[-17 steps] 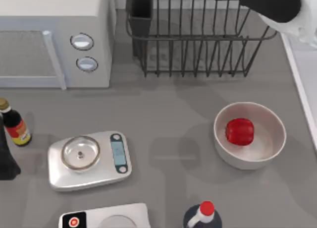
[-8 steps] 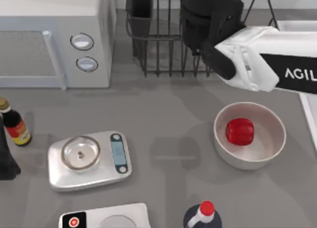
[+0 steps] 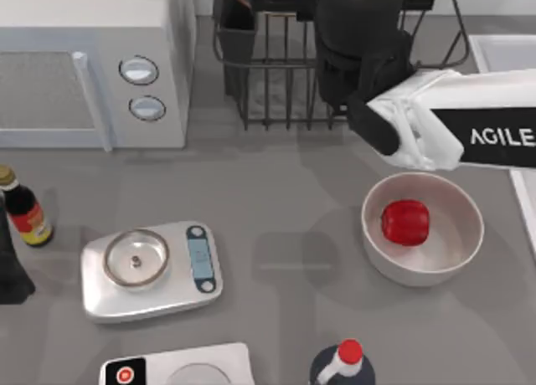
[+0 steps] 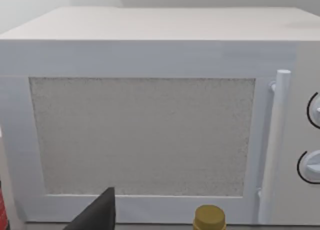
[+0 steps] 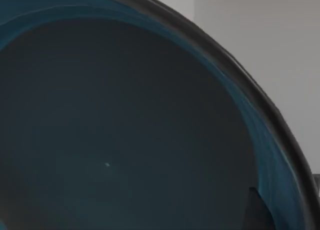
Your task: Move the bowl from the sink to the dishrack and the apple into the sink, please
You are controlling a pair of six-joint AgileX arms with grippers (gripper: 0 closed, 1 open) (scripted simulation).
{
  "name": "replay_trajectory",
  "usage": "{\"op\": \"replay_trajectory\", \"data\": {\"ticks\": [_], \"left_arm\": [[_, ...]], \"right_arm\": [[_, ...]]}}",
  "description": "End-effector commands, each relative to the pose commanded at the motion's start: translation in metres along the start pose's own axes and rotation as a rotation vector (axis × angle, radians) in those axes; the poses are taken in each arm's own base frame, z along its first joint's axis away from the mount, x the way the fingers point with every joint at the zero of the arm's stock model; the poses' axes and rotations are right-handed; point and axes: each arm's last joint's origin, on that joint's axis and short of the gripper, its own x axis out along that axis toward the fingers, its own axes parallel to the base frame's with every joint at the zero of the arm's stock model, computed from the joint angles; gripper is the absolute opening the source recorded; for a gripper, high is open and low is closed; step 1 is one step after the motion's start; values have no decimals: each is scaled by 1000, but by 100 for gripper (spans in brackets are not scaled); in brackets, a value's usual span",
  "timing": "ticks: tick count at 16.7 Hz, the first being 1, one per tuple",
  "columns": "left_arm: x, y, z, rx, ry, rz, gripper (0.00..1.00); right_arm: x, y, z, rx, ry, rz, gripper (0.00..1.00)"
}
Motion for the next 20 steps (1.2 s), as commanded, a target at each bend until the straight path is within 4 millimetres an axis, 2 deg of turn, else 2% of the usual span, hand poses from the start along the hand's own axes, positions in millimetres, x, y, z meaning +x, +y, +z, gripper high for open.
{"op": "replay_trajectory", "data": {"ticks": [13,20], "left_arm": [[0,0,0,0,0,0,100],[0,0,0,0,0,0,100]], "right_arm": [[0,0,0,0,0,0,98],[0,0,0,0,0,0,100]]}}
